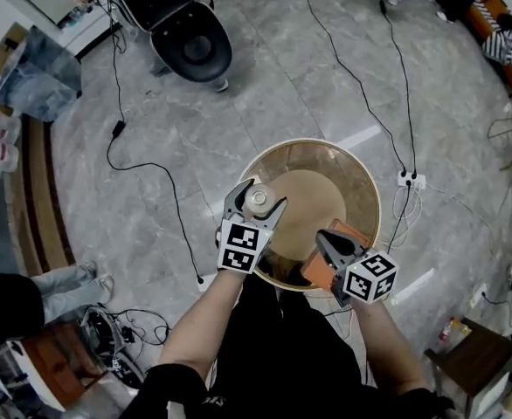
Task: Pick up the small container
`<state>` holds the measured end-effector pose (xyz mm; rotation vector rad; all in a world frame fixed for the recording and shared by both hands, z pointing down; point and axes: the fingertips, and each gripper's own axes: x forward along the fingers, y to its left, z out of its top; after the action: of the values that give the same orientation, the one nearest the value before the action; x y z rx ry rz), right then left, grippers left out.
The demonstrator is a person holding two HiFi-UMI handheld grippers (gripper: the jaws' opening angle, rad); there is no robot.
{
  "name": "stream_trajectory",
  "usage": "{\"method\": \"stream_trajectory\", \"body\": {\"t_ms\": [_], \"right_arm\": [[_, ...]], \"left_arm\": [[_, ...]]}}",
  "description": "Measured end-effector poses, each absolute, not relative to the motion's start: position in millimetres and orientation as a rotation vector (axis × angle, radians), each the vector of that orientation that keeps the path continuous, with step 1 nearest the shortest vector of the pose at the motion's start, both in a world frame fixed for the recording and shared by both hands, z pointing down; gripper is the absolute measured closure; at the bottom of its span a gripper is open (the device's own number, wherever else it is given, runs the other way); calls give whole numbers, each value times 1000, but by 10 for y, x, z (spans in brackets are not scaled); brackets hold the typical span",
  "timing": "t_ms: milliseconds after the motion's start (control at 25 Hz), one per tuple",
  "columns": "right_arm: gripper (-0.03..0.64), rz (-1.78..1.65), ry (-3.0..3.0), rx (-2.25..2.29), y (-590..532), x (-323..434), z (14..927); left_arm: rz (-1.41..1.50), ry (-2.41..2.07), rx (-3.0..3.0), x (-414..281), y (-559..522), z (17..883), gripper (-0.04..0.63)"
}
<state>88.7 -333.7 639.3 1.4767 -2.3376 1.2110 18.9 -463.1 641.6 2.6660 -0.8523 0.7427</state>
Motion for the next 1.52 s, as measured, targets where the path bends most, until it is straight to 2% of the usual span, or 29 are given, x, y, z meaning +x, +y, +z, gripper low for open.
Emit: {"method": "stream_trajectory", "body": {"t_ms": [480,880,1520], "right_arm": [[603,1082,-2430,1547,-2764,1197,5411],[603,1107,-2422,1598,-2087,1437,5173],[603,976,-2444,1706,-2013,798,4666]], "left_arm": [[722,-843,2676,235,-3838,5483,250],[706,-826,2695,353,-3237,4910,250],[703,-720,2727,-293,-2880,4619,250]]}}
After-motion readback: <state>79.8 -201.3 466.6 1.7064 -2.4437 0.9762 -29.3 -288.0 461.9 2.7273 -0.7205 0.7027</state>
